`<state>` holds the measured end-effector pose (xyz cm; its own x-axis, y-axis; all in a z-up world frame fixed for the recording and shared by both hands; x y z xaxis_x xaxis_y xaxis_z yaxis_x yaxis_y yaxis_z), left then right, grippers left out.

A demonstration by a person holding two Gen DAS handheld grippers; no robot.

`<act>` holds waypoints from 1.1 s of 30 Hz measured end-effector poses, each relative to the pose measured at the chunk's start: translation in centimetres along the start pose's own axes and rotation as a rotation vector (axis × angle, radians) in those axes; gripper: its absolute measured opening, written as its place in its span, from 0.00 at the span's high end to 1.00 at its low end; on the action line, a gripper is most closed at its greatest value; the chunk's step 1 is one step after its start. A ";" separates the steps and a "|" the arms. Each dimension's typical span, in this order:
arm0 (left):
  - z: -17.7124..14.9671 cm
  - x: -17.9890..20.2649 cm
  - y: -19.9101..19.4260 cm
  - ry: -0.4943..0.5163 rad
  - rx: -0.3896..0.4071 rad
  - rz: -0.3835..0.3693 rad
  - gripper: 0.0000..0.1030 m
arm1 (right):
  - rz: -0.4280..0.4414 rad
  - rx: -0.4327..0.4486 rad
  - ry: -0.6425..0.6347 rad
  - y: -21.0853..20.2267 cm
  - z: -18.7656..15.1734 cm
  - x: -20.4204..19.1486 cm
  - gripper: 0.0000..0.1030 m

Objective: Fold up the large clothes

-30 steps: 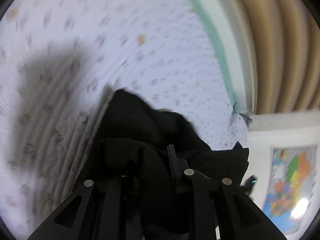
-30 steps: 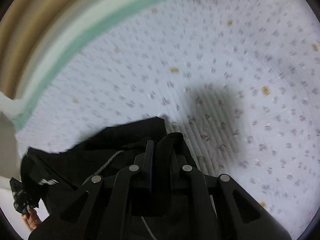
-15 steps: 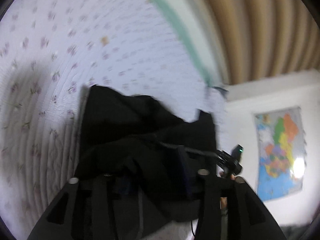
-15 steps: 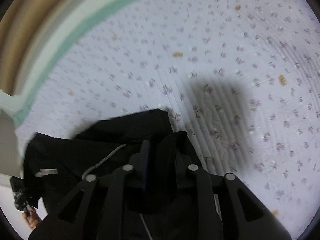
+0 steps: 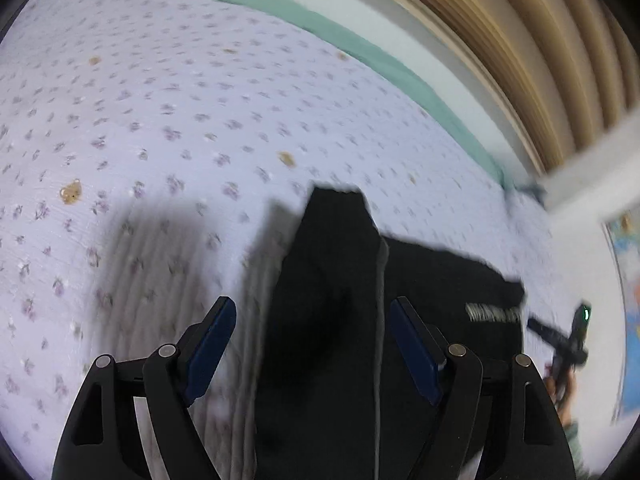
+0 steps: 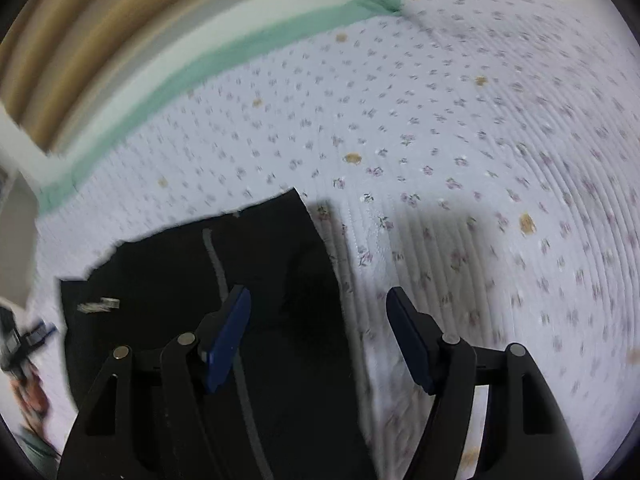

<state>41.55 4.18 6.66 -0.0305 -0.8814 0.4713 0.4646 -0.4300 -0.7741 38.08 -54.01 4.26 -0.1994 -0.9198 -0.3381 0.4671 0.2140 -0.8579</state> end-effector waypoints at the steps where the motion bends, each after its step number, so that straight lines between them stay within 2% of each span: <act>1: 0.5 -0.4 0.5 -0.016 0.006 -0.018 0.23 | 0.002 -0.001 -0.026 1.0 0.5 -0.4 0.29; 3: 1.3 -1.1 1.8 -0.030 -0.017 -0.042 0.22 | 0.015 0.001 -0.063 2.3 1.1 -0.9 0.29; 5: 1.7 -1.2 3.0 -0.028 -0.054 -0.072 0.22 | -0.009 0.016 -0.100 3.5 1.8 -1.4 0.28; 7: 1.8 -1.5 5.0 -0.040 -0.129 -0.102 0.22 | -0.021 0.016 -0.117 4.9 2.3 -1.6 0.23; 8: 1.7 -1.7 5.9 -0.052 -0.158 -0.105 0.22 | -0.013 0.001 -0.113 5.8 2.4 -1.5 0.19; 10: 1.4 -2.0 7.2 -0.074 -0.191 -0.057 0.26 | 0.043 -0.071 -0.058 7.8 2.3 -1.2 0.18; 11: 1.4 -1.9 7.2 -0.071 -0.176 -0.064 0.43 | 0.072 -0.094 -0.014 8.4 1.9 -1.2 0.35; 12: 1.3 -1.5 6.8 -0.058 -0.150 -0.089 0.61 | 0.087 -0.081 0.001 8.3 1.7 -1.4 0.54; 13: 1.2 -1.0 6.3 -0.032 -0.131 -0.053 0.66 | 0.074 -0.052 -0.004 7.8 1.4 -1.8 0.60; 14: 1.0 -0.6 5.8 -0.001 -0.111 -0.019 0.76 | 0.012 0.002 -0.023 6.9 1.0 -2.2 0.70; 15: 0.9 0.2 4.8 0.039 -0.084 0.004 0.80 | -0.032 0.044 -0.050 5.9 0.7 -2.8 0.76; 17: 1.1 1.4 3.4 0.082 -0.045 0.034 0.87 | -0.103 0.105 -0.103 4.3 0.5 -3.9 0.79; 20: 3.1 3.1 0.3 0.108 0.046 0.010 0.88 | -0.192 0.196 -0.193 1.5 1.7 -6.2 0.81; 23: 5.4 4.3 0.0 0.103 0.110 0.017 0.88 | -0.209 0.257 -0.190 -0.1 4.3 -7.4 0.82; 25: 6.3 4.2 2.4 0.102 0.094 0.070 0.88 | -0.222 0.246 -0.162 1.4 6.0 -7.5 0.82; 27: 6.1 2.8 5.3 0.068 0.046 0.111 0.88 | -0.259 0.200 -0.157 4.1 6.4 -7.2 0.82; 29: 5.1 0.6 8.2 -0.004 -0.014 0.114 0.87 | -0.300 0.120 -0.164 7.9 6.0 -6.5 0.83; 31: 3.5 -1.3 11.2 -0.067 -0.077 0.102 0.86 | -0.303 0.054 -0.160 10.7 4.5 -5.7 0.83; 33: 2.7 -2.0 12.2 -0.094 -0.093 0.081 0.82 | -0.312 0.032 -0.163 12.3 3.5 -5.3 0.82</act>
<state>49.69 1.26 -2.54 0.0884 -0.8938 0.4396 0.3780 -0.3782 -0.8451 47.87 -47.59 -3.17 -0.1978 -0.9802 0.0073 0.4321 -0.0939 -0.8969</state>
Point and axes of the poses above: each gripper's, at about its wrist camera, not at the fingertips, and y roughly the way its jaws point, x to its right, z to its top, the point moved 3 cm from there along y, roughly the way its jaws point, and after that the axes turned 5 degrees about y, right-handed, at the moved point
